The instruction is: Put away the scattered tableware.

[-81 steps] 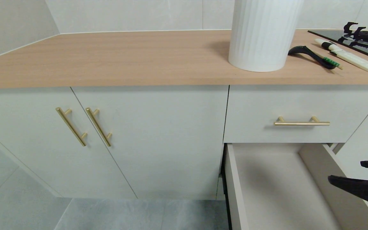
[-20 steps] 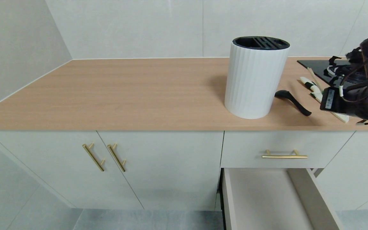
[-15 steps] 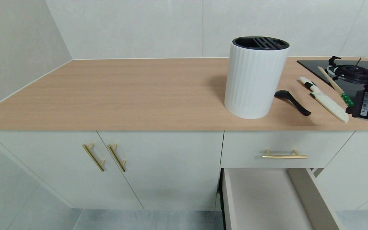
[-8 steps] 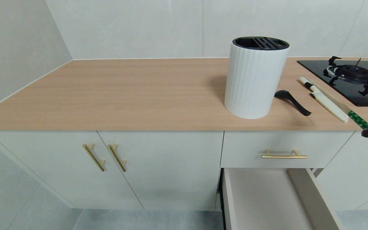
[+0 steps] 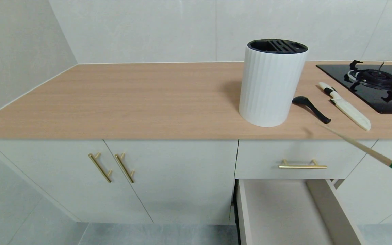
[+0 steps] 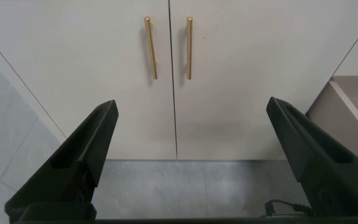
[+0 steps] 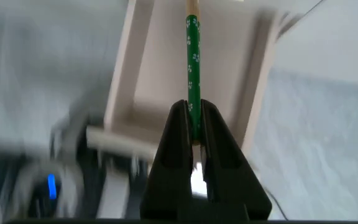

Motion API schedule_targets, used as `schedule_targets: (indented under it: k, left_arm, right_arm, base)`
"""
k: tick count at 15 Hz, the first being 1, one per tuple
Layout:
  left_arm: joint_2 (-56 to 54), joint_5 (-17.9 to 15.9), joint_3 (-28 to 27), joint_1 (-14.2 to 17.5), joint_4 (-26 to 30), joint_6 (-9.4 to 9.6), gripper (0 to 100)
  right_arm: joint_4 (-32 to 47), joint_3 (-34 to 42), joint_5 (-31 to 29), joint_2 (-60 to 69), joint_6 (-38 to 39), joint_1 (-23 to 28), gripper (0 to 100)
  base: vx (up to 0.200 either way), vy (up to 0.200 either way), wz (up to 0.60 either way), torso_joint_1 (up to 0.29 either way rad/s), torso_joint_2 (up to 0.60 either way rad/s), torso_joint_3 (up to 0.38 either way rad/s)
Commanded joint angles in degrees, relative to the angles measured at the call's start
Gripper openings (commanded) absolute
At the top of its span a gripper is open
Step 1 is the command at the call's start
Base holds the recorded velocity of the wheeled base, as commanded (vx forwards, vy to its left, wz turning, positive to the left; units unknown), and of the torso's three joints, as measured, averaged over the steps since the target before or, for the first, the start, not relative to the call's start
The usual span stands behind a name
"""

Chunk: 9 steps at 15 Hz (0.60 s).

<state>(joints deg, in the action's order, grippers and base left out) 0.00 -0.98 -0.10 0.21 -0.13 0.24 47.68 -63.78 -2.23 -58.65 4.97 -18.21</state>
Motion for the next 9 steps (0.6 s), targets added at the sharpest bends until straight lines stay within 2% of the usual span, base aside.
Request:
schedule_targets:
  k: [1,5,6,9]
  left_arm:
    - [0.09,0.01,0.01,0.06,-0.04,0.02,100]
    - [0.0,0.01,0.01,0.06,-0.04,0.02,100]
    - [0.09,0.01,0.01,0.06,-0.04,0.02,100]
    - [0.09,0.01,0.01,0.06,-0.04,0.02,100]
  right_arm:
    - [3.91,-0.12,1.44,-1.82,-1.37,-2.44,0]
    - [10.15,0.24,2.14,-10.52,-1.28,-6.4,0]
    - [11.12,0.41,4.08,-13.69,-1.11,-7.89,0]
    - [9.98,1.03,5.66,-21.16,-0.76,-8.07,0]
  base:
    - [0.0,0.0,0.0,0.0,0.0,0.0]
    - [0.0,0.0,0.0,0.0,0.0,0.0]
    - [0.0,0.0,0.0,0.0,0.0,0.0]
    - [0.0,0.0,0.0,0.0,0.0,0.0]
